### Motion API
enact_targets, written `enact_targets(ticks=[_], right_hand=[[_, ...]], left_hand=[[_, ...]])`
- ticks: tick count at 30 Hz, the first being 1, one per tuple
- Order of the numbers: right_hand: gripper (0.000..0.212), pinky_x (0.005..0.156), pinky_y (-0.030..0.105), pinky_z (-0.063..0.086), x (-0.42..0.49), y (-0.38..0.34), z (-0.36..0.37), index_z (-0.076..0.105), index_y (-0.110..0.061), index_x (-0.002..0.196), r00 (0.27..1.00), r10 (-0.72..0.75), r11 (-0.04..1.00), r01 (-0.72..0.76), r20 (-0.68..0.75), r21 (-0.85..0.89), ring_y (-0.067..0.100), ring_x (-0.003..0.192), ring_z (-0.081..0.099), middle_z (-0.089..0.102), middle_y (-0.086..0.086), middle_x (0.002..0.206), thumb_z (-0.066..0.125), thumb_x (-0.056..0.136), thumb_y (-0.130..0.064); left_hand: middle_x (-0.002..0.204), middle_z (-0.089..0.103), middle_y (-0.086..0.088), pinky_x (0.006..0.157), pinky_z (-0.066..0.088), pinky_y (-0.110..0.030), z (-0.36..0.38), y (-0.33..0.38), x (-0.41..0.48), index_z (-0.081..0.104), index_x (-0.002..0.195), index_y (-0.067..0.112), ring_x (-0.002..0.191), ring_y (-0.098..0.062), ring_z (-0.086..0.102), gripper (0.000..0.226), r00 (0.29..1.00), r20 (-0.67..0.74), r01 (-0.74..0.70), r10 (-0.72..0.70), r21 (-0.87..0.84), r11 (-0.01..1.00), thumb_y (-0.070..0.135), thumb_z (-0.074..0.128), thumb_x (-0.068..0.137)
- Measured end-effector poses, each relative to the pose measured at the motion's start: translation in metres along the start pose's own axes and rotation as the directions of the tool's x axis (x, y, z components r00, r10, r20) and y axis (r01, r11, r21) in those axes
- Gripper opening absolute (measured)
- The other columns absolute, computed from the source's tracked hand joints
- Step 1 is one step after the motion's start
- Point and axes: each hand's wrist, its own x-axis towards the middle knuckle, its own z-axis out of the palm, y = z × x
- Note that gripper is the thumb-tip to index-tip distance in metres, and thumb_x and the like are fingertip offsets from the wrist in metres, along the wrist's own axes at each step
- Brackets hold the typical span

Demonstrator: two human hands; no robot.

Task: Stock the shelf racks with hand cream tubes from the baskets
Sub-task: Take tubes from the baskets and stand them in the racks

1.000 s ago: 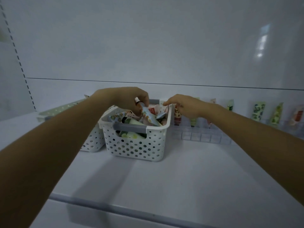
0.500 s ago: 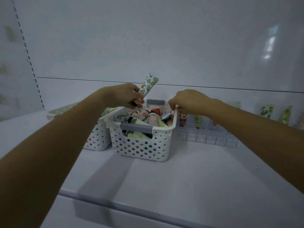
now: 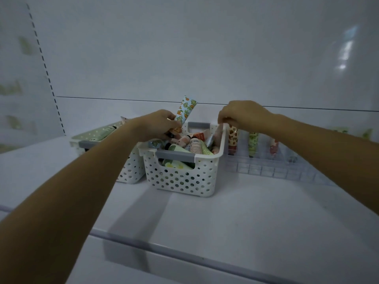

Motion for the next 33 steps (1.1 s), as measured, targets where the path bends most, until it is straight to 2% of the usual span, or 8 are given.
enact_targets(ticks=[4,7,10,12,16,20,25,33], right_hand=[[0.011,0.085,0.027,0.043,-0.007,0.009,-0.004,0.059,-0.016,0.099,0.95,0.309,0.753,-0.221,-0.037,0.62,0.013,0.096,0.054,0.062,0.004,0.108,0.05,0.094,-0.011],[0.012,0.092,0.034,0.046,-0.016,0.012,-0.011,0.052,-0.016,0.089,0.871,0.48,0.192,-0.225,0.108,0.955,0.014,0.092,0.059,0.061,0.002,0.098,0.046,0.096,-0.009],[0.016,0.085,0.04,0.053,-0.03,0.02,-0.021,0.051,-0.017,0.09,0.825,0.518,-0.414,0.012,0.225,0.91,0.02,0.083,0.064,0.058,0.007,0.092,0.04,0.099,-0.01],[0.02,0.059,0.03,0.056,-0.044,0.027,-0.024,0.053,-0.016,0.09,0.792,0.541,-0.616,0.146,0.282,0.774,0.017,0.059,0.063,0.055,0.008,0.077,0.037,0.099,-0.006],[0.017,0.037,0.016,0.043,-0.081,0.04,-0.021,0.056,-0.011,0.087,0.755,0.535,-0.699,0.144,0.379,0.7,0.01,0.04,0.048,0.046,0.004,0.067,0.044,0.097,-0.018],[0.008,0.041,0.015,0.047,-0.13,0.061,-0.017,0.057,-0.01,0.092,0.743,0.55,-0.654,0.099,0.381,0.75,0.006,0.047,0.049,0.049,0.004,0.071,0.058,0.09,-0.018],[0.011,0.055,0.025,0.057,-0.2,0.095,-0.019,0.061,-0.005,0.097,0.652,0.647,-0.602,0.118,0.396,0.789,0.01,0.055,0.061,0.057,0.008,0.074,0.057,0.09,-0.012],[0.012,0.051,0.026,0.055,-0.302,0.147,-0.009,0.055,-0.005,0.1,0.597,0.726,-0.481,0.085,0.342,0.872,0.016,0.057,0.068,0.07,0.01,0.065,0.044,0.096,-0.01]], left_hand=[[0.086,0.059,-0.01,0.063,0.056,-0.02,0.001,0.006,0.001,0.051,0.085,0.007,0.075,-0.013,0.063,0.014,1.0,-0.03,-0.005,0.004,-0.009,1.0,0.013,0.047,0.096],[0.085,0.058,-0.011,0.063,0.056,-0.022,0.007,0.015,0.004,0.051,0.084,0.005,0.074,-0.015,0.064,0.016,0.999,-0.036,-0.009,0.006,-0.078,0.997,0.013,0.046,0.096],[0.083,0.057,-0.006,0.068,0.055,-0.023,0.018,0.03,0.007,0.05,0.081,0.009,0.074,-0.014,0.061,0.02,0.999,-0.027,-0.041,0.039,-0.079,0.996,0.011,0.04,0.098],[0.086,0.056,-0.006,0.071,0.054,-0.027,0.03,0.043,0.01,0.05,0.083,0.007,0.075,-0.016,0.06,0.02,0.999,-0.014,-0.054,0.053,-0.143,0.988,0.008,0.037,0.098],[0.086,0.053,-0.006,0.053,0.054,-0.021,0.069,0.072,0.011,0.045,0.101,-0.002,0.069,-0.013,0.055,0.014,0.998,0.019,-0.063,0.067,-0.142,0.988,0.007,0.034,0.098],[0.08,0.05,-0.005,0.048,0.044,-0.02,0.119,0.103,0.01,0.047,0.09,0.004,0.058,-0.011,0.043,0.018,0.994,0.07,-0.074,0.082,-0.11,0.991,0.01,0.031,0.097],[0.078,0.046,-0.004,0.052,0.032,-0.022,0.19,0.138,0.011,0.043,0.106,0.004,0.055,-0.011,0.036,0.018,0.989,0.066,-0.123,0.135,-0.157,0.98,0.018,0.036,0.097],[0.07,0.046,-0.001,0.052,0.041,-0.02,0.328,0.18,0.008,0.047,0.08,0.012,0.056,-0.009,0.049,0.016,0.972,0.145,-0.147,0.185,-0.237,0.96,0.017,0.046,0.095]])
